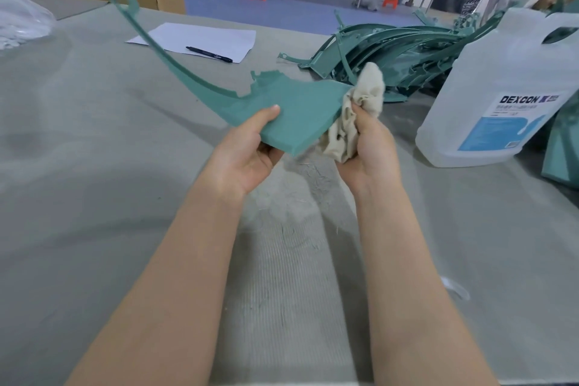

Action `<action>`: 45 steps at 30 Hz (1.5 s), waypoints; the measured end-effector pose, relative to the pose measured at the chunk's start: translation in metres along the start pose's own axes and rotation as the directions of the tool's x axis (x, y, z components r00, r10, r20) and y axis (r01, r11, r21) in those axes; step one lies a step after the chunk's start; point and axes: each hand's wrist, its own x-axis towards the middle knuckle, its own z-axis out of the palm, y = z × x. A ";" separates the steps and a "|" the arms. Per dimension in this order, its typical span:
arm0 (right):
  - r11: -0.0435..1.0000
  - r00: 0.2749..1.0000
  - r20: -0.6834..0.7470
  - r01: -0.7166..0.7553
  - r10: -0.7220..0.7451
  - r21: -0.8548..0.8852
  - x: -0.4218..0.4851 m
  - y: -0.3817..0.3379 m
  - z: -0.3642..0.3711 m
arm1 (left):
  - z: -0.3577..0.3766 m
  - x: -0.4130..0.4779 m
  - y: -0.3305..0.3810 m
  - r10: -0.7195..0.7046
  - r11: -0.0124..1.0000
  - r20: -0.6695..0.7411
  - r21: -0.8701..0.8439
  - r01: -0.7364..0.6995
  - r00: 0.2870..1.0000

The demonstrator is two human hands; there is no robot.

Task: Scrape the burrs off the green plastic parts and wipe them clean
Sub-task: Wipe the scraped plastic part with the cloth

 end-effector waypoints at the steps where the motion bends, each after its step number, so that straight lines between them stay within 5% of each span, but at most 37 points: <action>1: 1.000 1.000 -0.025 0.007 -0.007 0.019 0.002 -0.003 -0.002 | 0.000 0.000 0.000 -0.008 1.000 0.017 0.028 0.007 1.000; 9: 0.935 0.979 -0.191 0.003 0.070 0.355 0.005 -0.008 -0.015 | 0.004 -0.003 0.000 -0.022 0.999 -0.057 -0.046 0.019 0.998; 12: 0.988 0.964 -0.266 0.037 0.004 0.150 0.008 -0.006 -0.020 | 0.004 -0.004 0.003 -0.051 0.990 -0.113 -0.137 0.035 0.992; 14: 0.975 0.948 -0.267 0.127 -0.172 -0.180 0.010 -0.003 -0.018 | 0.004 -0.005 0.005 -0.090 0.983 -0.110 -0.167 0.071 0.990; 17: 0.721 0.885 -0.080 0.318 -0.458 -0.616 0.009 0.002 -0.013 | 0.003 -0.007 0.007 -0.108 0.982 -0.070 -0.163 0.096 0.992; 23: 0.333 0.764 0.301 0.550 -0.571 -0.766 0.007 0.011 -0.016 | -0.003 -0.009 0.017 -0.041 0.996 -0.078 -0.078 0.035 0.996; 28: 0.194 0.735 0.309 0.512 -0.604 -0.837 0.011 0.019 -0.013 | 0.000 -0.011 0.020 0.021 0.996 0.087 -0.088 -0.013 0.996; 31: 0.346 0.767 0.099 0.395 -0.633 -0.851 0.014 0.014 -0.012 | 0.004 -0.009 0.017 0.166 0.976 0.074 0.132 -0.175 0.983; 34: 0.691 0.853 -0.166 0.271 -0.495 -0.670 0.016 0.007 -0.016 | 0.008 -0.009 0.008 0.465 0.737 -0.040 0.572 -0.361 0.885; 37: 0.894 0.912 -0.296 0.141 -0.285 -0.425 0.014 0.006 -0.016 | 0.004 -0.004 -0.002 0.629 0.591 -0.121 0.716 -0.371 0.768; 39: 0.953 0.929 -0.326 0.075 -0.173 -0.292 0.013 0.007 -0.014 | 0.004 -0.001 -0.008 0.590 0.600 -0.099 0.717 -0.353 0.802; 42: 0.967 0.958 -0.283 -0.024 -0.051 -0.255 0.016 0.014 -0.010 | 0.011 0.001 -0.017 0.355 0.744 0.026 0.597 -0.299 0.935; 45: 0.934 0.976 -0.217 -0.089 0.012 -0.346 0.017 0.019 -0.007 | 0.017 0.000 -0.020 0.312 0.798 0.173 0.485 -0.357 0.934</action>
